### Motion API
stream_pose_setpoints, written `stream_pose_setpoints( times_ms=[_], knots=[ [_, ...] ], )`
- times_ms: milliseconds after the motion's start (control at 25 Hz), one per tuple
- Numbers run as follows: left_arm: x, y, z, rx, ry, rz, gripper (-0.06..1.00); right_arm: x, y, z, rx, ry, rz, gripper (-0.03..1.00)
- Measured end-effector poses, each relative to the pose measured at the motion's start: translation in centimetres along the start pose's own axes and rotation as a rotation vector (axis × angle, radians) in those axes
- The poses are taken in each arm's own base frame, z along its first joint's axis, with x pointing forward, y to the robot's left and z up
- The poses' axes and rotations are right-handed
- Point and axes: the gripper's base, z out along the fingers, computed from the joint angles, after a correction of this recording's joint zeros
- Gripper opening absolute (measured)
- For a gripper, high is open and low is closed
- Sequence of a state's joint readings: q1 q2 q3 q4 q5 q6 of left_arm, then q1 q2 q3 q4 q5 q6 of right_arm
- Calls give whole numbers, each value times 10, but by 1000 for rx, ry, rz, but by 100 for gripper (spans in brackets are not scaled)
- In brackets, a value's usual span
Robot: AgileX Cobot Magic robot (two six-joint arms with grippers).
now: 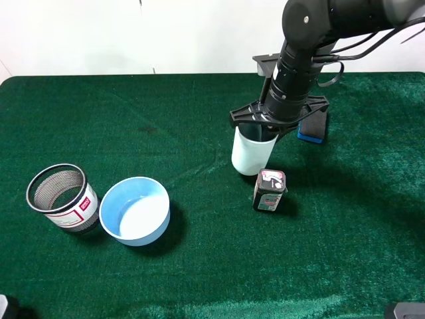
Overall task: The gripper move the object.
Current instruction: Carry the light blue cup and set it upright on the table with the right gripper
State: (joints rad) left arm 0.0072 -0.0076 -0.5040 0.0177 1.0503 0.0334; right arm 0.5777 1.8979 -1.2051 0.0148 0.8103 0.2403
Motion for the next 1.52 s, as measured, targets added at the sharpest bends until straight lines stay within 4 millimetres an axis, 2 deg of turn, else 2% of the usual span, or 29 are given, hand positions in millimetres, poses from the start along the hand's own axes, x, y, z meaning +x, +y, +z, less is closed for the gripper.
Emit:
stream_pose_setpoints(
  times_ms=[320,720,840,1080,1200,1360,1520],
  knots=[
    [0,0,0,0,0,0,99,1,0,15,-1,32,9,1],
    [0,0,0,0,0,0,99,-1,1,17,-10,8,13,1],
    [0,0,0,0,0,0,99,-2,1,17,-12,3,14,9],
    [0,0,0,0,0,0,99,-2,1,17,-13,4,15,44],
    [0,0,0,0,0,0,99,-1,1,17,-12,7,15,57],
    [0,0,0,0,0,0,99,-1,1,17,-11,15,15,62],
    [0,0,0,0,0,0,99,1,1,17,-8,27,15,62]
  ],
)
